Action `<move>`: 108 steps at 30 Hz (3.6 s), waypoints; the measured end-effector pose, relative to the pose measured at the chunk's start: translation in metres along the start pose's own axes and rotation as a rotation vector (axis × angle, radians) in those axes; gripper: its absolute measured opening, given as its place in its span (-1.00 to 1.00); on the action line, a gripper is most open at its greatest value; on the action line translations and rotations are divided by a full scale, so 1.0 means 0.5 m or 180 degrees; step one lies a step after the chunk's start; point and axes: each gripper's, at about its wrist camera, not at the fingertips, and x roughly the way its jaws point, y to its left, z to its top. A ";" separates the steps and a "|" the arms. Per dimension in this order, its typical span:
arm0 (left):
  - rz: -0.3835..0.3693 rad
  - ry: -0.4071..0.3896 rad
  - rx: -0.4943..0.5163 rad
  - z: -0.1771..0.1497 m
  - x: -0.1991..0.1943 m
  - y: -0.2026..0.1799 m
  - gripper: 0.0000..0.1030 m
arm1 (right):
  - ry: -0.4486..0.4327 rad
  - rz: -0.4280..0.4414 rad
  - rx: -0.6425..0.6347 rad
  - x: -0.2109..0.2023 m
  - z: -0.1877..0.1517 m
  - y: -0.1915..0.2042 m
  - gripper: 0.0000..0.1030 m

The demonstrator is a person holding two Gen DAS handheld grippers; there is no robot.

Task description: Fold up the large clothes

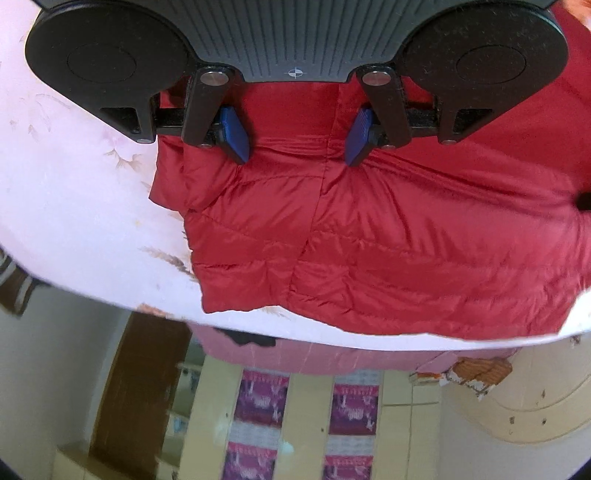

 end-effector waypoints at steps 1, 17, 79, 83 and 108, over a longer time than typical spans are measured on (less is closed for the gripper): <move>0.0010 0.0008 0.0000 0.005 -0.004 0.002 0.69 | -0.0007 0.0000 0.0041 -0.011 0.004 -0.005 0.10; -0.0228 0.0178 -0.0534 -0.064 -0.164 0.079 0.82 | 0.0052 0.0416 0.0646 -0.204 -0.074 -0.048 0.85; -0.1167 0.0361 -0.2175 -0.455 -0.426 0.268 -0.60 | 0.0584 0.1279 0.1652 -0.311 -0.217 -0.100 -0.64; -0.1070 0.0397 -0.2067 -0.451 -0.411 0.261 -0.44 | 0.0604 0.1187 0.1743 -0.283 -0.201 -0.115 -0.25; -0.0884 0.0090 -0.2143 -0.460 -0.391 0.226 0.49 | -0.0271 0.0619 0.0595 -0.377 -0.100 0.003 0.33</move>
